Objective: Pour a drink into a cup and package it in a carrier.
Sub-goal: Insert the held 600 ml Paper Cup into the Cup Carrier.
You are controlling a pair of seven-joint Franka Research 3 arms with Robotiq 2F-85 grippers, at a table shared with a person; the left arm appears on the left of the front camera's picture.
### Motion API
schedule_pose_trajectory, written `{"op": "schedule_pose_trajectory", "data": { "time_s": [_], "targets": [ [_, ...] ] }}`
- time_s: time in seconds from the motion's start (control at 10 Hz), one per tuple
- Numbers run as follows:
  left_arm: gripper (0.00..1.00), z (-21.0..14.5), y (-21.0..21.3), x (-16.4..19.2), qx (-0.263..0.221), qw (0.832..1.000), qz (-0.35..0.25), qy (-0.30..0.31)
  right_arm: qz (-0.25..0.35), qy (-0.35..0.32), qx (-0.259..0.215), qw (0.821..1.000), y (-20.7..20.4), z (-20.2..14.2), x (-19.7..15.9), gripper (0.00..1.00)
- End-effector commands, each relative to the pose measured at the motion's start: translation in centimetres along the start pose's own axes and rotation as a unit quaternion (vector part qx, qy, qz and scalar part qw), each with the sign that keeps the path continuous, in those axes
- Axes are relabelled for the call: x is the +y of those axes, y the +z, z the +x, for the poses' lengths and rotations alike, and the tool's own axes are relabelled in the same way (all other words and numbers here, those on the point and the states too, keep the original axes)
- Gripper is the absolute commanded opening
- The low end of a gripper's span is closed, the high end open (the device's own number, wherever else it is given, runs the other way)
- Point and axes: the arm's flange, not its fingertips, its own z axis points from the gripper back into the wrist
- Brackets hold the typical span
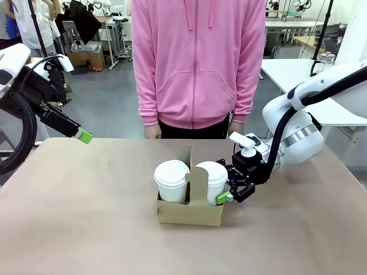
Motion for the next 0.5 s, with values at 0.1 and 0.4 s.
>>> {"op": "schedule_pose_trajectory", "data": {
  "time_s": [0.1,0.4],
  "targets": [
    [1.00,0.1,0.0,-0.1,-0.002,1.000,-0.005,0.007,-0.021,0.022,0.020,0.999,1.4,1.4,1.6,1.00],
    [1.00,0.1,0.0,-0.1,-0.002,1.000,-0.005,0.007,-0.059,0.021,0.028,0.998,4.7,3.1,3.5,1.00]
  ]
}}
